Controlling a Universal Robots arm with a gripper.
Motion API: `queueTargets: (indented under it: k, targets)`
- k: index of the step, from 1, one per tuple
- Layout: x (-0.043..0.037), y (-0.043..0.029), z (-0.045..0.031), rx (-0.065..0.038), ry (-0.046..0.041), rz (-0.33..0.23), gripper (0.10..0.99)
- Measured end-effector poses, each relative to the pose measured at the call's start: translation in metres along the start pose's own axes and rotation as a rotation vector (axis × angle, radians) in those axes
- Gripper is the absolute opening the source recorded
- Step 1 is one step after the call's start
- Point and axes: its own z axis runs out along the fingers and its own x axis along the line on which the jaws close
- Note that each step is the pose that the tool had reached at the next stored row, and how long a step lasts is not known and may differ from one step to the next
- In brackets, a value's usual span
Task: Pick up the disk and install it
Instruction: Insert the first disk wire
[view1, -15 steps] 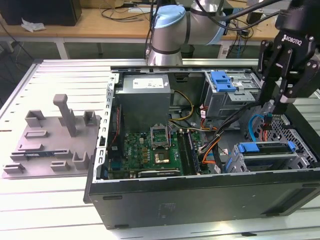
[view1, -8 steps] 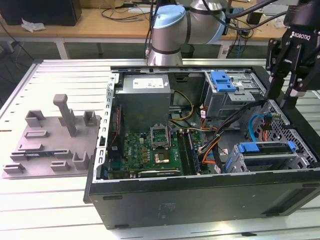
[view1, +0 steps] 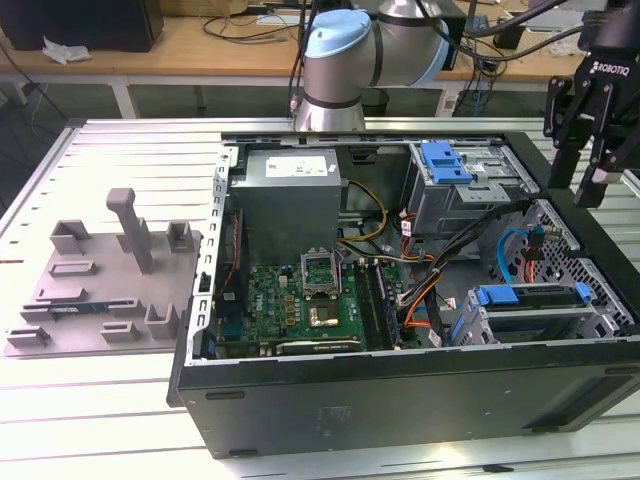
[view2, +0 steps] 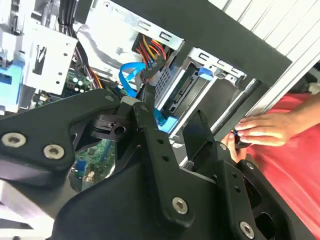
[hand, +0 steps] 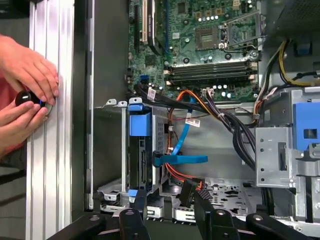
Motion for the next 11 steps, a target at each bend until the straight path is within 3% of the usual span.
queueTargets:
  k: [4,11]
  targets:
    - [-0.0018,-0.0017,0.0056,-0.028,-0.0048,0.089,0.502]
    - [-0.0043,-0.0106,0.0081,-0.041,-0.0073,0.132,0.502]
